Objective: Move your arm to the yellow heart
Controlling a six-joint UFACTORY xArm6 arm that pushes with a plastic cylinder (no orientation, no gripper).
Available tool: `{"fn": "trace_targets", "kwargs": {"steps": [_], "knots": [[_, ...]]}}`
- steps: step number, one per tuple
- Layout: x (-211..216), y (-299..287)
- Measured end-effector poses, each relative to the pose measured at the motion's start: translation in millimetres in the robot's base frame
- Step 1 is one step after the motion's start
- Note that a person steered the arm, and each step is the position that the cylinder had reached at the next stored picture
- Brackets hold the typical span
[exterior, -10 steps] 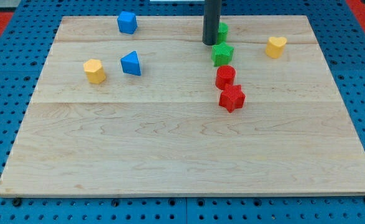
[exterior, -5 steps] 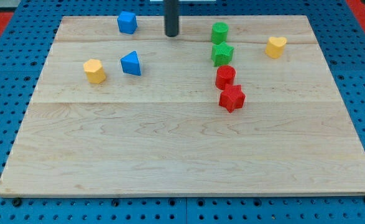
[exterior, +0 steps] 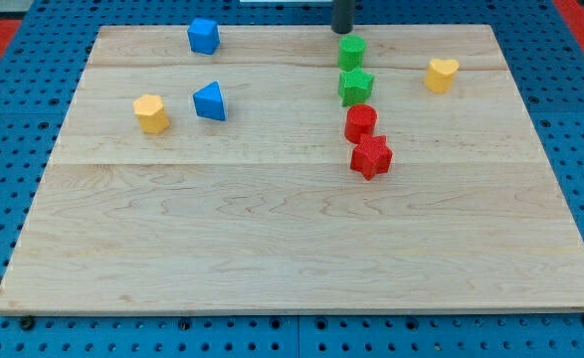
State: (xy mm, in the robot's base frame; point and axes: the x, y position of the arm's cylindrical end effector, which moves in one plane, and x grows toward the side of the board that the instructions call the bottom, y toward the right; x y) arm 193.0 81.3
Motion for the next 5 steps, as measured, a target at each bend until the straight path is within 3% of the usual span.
{"fn": "trace_targets", "kwargs": {"steps": [1, 2, 3, 4, 5], "knots": [[0.0, 1.5], [20.9, 44.6], [36.2, 123.0], [106.6, 163.4], [137.8, 159.4]]}}
